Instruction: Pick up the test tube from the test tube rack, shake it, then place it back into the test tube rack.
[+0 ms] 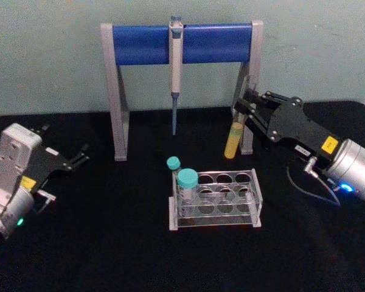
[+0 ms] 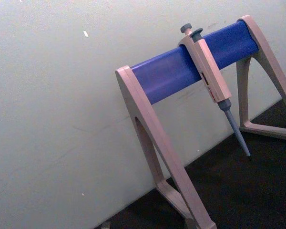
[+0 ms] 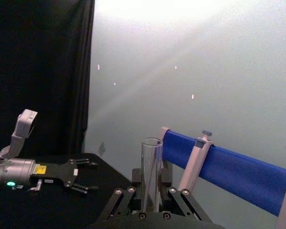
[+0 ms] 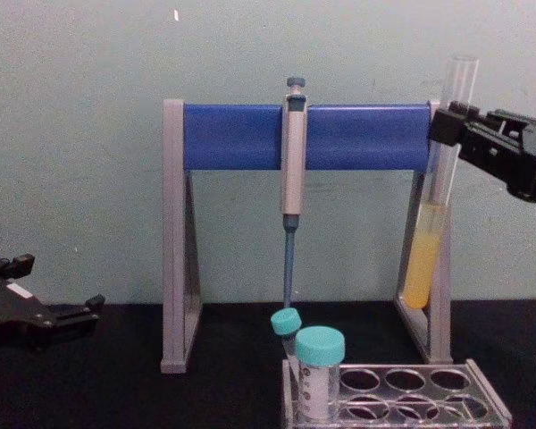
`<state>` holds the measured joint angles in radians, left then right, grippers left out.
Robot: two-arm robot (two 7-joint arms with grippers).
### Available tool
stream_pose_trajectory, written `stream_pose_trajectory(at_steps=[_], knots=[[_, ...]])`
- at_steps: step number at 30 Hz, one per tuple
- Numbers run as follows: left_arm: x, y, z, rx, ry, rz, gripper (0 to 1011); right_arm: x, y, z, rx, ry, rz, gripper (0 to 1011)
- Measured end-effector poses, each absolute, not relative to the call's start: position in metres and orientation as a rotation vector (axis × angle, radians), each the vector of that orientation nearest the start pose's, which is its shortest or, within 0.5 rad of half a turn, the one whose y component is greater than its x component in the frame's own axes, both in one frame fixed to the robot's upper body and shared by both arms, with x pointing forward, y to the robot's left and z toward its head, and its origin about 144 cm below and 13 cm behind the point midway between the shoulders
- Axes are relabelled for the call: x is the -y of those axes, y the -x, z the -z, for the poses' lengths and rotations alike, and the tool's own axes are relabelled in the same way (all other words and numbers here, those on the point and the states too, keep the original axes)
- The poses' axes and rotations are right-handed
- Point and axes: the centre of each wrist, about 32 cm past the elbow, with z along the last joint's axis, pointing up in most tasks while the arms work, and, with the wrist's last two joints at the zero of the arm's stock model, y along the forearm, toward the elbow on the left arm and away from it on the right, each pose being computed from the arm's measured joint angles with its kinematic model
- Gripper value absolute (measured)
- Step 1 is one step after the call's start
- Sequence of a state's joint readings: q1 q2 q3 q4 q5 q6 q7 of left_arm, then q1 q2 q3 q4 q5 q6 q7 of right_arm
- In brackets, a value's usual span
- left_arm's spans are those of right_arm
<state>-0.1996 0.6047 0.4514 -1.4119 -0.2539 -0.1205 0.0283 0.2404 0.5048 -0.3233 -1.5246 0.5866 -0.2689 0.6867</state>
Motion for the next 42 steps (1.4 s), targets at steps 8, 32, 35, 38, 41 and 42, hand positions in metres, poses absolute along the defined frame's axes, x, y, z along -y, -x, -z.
stream_pose_trajectory(at_steps=[8,32,35,38,41,42], knots=[[-0.3097,-0.4886,-1.1398,0.285,-0.304,-1.248,1001,0.2890,-0.5095,-1.2015,0.235,-0.190,0.603,230],[-0.3097,-0.4886,-1.1397,0.285,-0.305,-1.248,1001,0.2885,-0.5101,-1.2006,0.234,-0.179,0.607,230],[-0.3097,-0.4886,-1.1398,0.285,-0.304,-1.248,1002,0.2884,-0.5101,-1.1993,0.235,-0.170,0.611,230],[-0.3097,-0.4886,-1.1398,0.285,-0.304,-1.248,1001,0.2885,-0.5103,-1.1979,0.236,-0.161,0.612,230],[-0.3097,-0.4886,-1.1398,0.285,-0.304,-1.248,1001,0.2880,-0.5106,-1.1960,0.234,-0.155,0.614,230],[-0.3097,-0.4886,-1.1398,0.285,-0.304,-1.248,1001,0.2877,-0.5108,-1.1954,0.232,-0.154,0.614,232]])
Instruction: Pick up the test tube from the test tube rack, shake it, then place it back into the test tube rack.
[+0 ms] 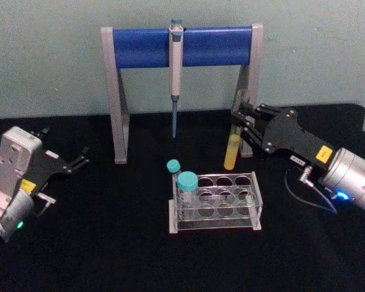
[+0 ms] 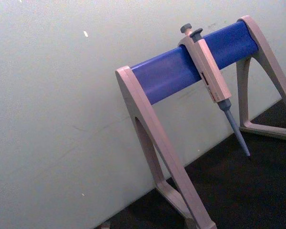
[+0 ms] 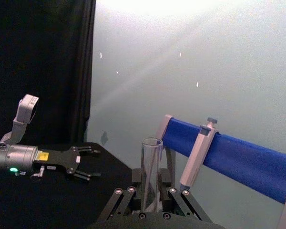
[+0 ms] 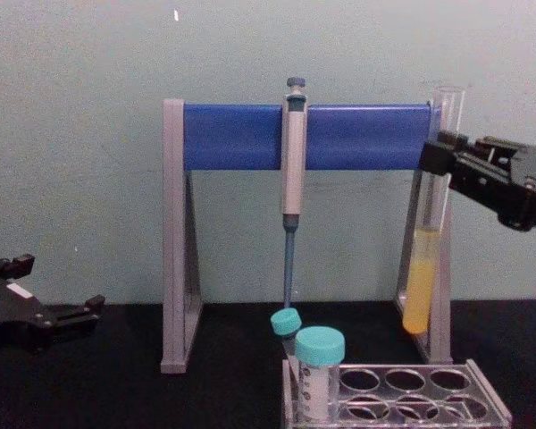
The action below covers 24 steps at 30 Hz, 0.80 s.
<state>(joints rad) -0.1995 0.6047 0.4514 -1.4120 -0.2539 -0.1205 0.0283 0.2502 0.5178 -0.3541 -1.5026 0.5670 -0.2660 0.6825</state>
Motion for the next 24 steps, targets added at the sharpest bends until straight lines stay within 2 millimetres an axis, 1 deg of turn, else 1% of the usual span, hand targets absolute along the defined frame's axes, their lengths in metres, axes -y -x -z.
stream_pose_trajectory(at_steps=[24], knots=[[-0.310,-0.489,-1.140,0.285,-0.304,-1.248,1001,0.283,-0.518,-1.170,0.156,-0.093,0.612,230]])
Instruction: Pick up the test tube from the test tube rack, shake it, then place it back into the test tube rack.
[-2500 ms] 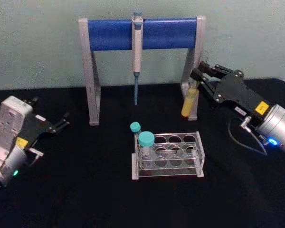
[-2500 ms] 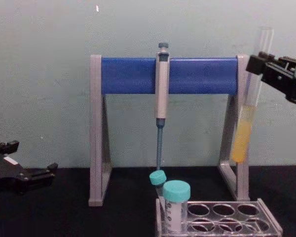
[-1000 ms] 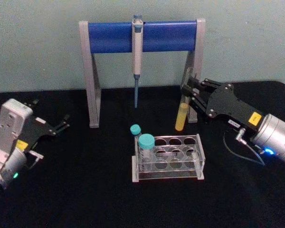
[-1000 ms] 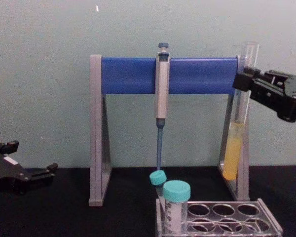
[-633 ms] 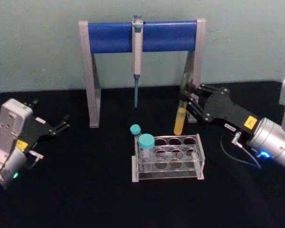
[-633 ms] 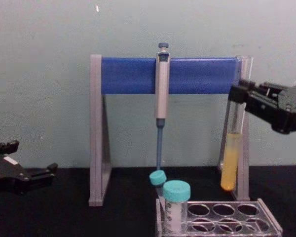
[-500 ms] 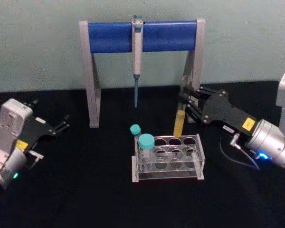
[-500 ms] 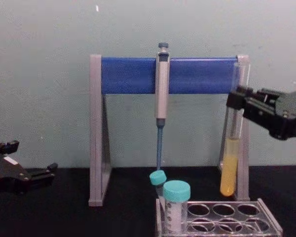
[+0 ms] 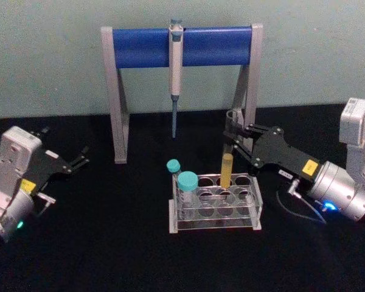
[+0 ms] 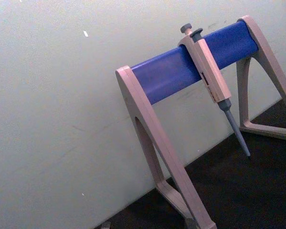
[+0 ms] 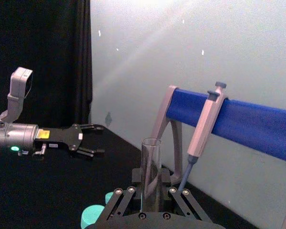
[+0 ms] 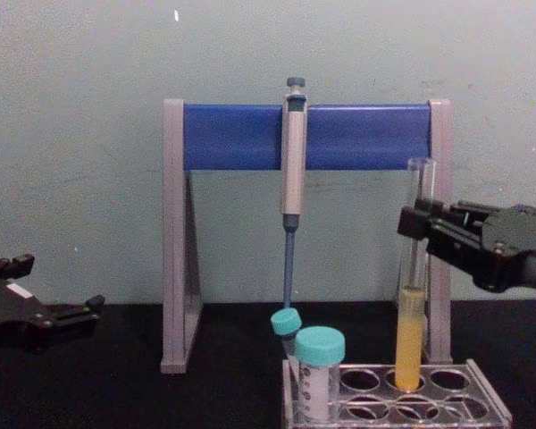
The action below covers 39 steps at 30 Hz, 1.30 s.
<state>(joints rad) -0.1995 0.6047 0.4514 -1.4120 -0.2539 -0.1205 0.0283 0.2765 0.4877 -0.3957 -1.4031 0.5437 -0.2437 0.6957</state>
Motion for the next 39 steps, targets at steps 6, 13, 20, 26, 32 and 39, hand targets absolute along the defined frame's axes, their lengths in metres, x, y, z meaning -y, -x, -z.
stream_pose_trajectory(at_steps=[6,13,20,26,32,39], knots=[[-0.310,-0.489,-1.140,0.285,-0.304,-1.248,1001,0.281,-0.519,-1.165,0.141,-0.076,0.610,230],[-0.310,-0.489,-1.140,0.285,-0.304,-1.248,1001,0.281,-0.521,-1.161,0.126,-0.062,0.612,230],[-0.310,-0.489,-1.140,0.285,-0.305,-1.248,1001,0.281,-0.522,-1.157,0.111,-0.048,0.612,230],[-0.310,-0.489,-1.140,0.285,-0.304,-1.248,1001,0.280,-0.523,-1.154,0.103,-0.035,0.611,230],[-0.310,-0.489,-1.140,0.285,-0.304,-1.248,1001,0.280,-0.524,-1.152,0.096,-0.022,0.608,230],[-0.310,-0.489,-1.140,0.285,-0.305,-1.248,1001,0.279,-0.524,-1.150,0.092,-0.010,0.605,230]])
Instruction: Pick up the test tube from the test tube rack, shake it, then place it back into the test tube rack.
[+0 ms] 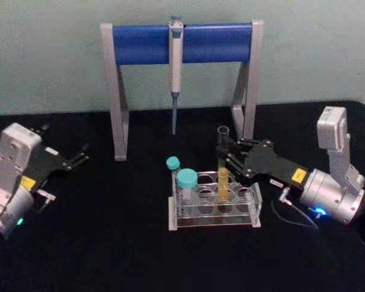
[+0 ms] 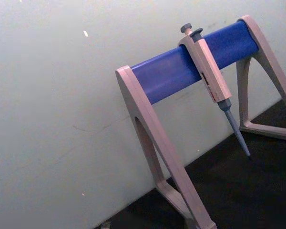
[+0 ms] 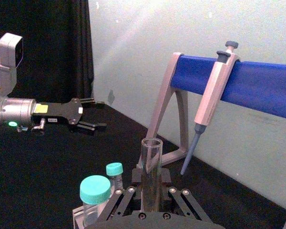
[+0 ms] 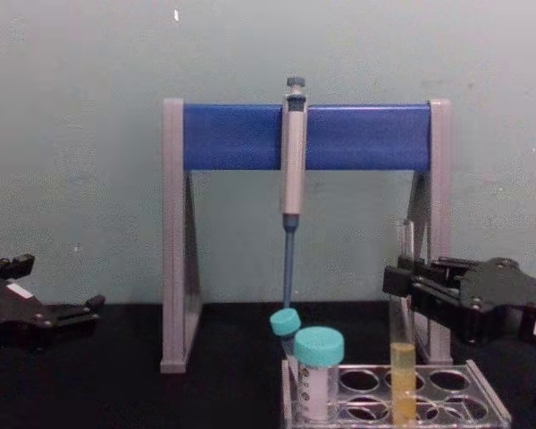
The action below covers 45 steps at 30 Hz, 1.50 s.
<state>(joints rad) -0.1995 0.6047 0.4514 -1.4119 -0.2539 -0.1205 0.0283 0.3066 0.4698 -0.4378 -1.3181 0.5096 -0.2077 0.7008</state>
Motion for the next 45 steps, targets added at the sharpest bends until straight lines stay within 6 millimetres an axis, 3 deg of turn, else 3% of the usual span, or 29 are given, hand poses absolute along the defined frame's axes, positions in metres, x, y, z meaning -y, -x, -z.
stream_pose_trajectory(at_steps=[45], knots=[[-0.3097,-0.4886,-1.1398,0.285,-0.304,-1.248,1001,0.2770,-0.5248,-1.1485,0.093,0.033,0.606,230]])
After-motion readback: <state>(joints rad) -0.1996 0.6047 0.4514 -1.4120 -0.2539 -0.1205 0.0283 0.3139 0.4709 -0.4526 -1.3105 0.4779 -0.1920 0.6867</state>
